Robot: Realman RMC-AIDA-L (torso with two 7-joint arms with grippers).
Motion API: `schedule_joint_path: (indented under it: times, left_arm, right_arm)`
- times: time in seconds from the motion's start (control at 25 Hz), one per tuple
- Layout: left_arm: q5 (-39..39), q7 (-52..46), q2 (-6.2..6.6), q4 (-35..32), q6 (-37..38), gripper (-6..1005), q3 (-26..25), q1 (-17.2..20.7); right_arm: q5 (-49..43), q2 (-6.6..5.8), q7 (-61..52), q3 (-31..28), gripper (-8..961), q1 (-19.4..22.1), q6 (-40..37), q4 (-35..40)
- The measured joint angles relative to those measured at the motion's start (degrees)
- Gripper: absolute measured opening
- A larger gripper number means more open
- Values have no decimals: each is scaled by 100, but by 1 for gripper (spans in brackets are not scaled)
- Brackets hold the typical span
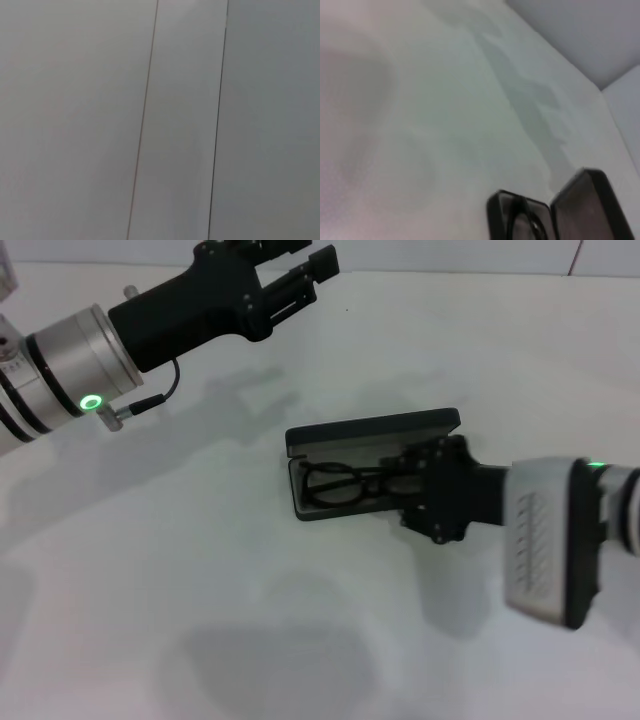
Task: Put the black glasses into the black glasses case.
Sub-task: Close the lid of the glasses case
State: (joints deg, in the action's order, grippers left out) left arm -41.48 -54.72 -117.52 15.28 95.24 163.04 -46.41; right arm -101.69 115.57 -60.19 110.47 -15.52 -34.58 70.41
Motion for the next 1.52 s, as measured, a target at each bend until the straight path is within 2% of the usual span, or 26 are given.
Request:
schedule_joint_path:
  times: [0.24,0.4,0.56,0.68,0.76,0.84,1.0,1.08,1.28,1.52]
  left_arm:
    - [215,-97,-29,4,-351,508,-1,-150]
    - [562,-289,-85,3,-921,509,-1,-340]
    - [1086,-702,-124,-20,-1727,509,-1,-552]
    - [1437,-830,-174,-54,-2182,510,0,-709]
    - [1648,-851,-201,-112,-2493,510,-1,-793]
    - [1828,-857,-205,-215,-2754,510,-1,-828]
    - [2203,-946,-207,-333,-3059,511,-1,-905]
    - [2502,-1036,-209,-381,-3166,511,0,-941]
    - [2702,-1054,-215,-426,-3148,512,-1,-904]
    - [2797,-626,-217,-615,-3112,512,0,-773]
  right_arm:
    - [463,0,-142,-1791,416,21,-2309,-157]
    - [713,-2,-73,-3490,420,-66,-4195,-633]
    - [748,-38,-12,-5338,424,-388,-5845,-1489]
    - [758,-115,-7,-6471,426,-524,-6376,-2102]
    - [810,-151,65,-6870,428,-532,-6455,-2382]
    - [831,-134,189,-6996,430,-511,-6465,-2511]
    - [810,-40,364,-6995,574,-467,-6470,-2553]
    - [807,-39,373,-6989,636,-468,-6470,-2557]
    - [822,-35,399,-7015,767,-473,-6480,-2566]
    - [813,-35,430,-7073,768,-468,-6438,-2586]
